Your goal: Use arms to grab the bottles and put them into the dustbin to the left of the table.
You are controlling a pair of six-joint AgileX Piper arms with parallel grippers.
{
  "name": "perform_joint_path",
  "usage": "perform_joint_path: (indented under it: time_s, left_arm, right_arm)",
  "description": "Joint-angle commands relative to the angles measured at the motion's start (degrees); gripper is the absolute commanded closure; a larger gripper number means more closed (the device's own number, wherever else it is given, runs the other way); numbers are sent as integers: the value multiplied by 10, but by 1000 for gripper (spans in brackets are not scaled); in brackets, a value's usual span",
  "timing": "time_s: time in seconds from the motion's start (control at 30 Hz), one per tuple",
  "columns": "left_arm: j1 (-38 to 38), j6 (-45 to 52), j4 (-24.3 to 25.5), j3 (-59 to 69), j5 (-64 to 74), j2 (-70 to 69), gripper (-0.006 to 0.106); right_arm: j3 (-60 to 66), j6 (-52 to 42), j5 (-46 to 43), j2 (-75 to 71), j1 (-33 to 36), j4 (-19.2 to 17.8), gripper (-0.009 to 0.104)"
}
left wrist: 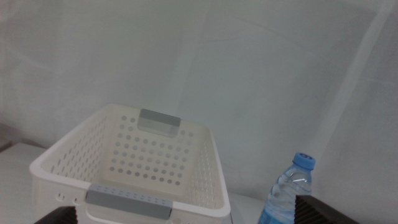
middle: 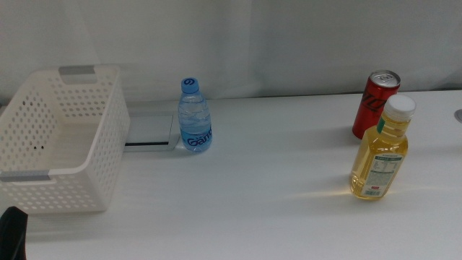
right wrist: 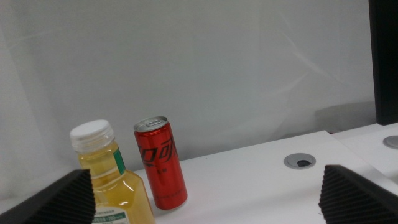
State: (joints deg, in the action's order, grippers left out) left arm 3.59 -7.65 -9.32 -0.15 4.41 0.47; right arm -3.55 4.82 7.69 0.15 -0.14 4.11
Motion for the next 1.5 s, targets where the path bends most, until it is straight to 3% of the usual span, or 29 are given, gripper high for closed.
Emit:
perform_joint_path:
  time_s: [0.0, 0.23, 0.43, 0.8, 0.9, 1.23, 1.47]
  left_arm:
    - [-3, -27, -6, 22, -7, -21, 9]
    - [-3, -22, -6, 6, -17, -21, 9]
    - [-3, 28, -5, -95, 68, 7, 9]
    - [-8, 104, -6, -323, 117, 246, 9]
    - [-61, 127, -35, -367, 95, 327, 9]
    - [-232, 204, -32, -404, 6, 489, 16]
    - [-285, 188, -32, -399, -44, 601, 18]
  right_arm:
    - [5, -2, -9, -20, -5, 8, -8]
    - [5, -2, -9, -20, -5, 8, -8]
    - [5, -2, -9, -20, -5, 8, -8]
    - [5, -2, -9, -20, -5, 11, -8]
    - [5, -2, -9, -20, -5, 11, -8]
    - [5, -2, -9, -20, -5, 11, -8]
    - [5, -2, -9, -20, -5, 11, -8]
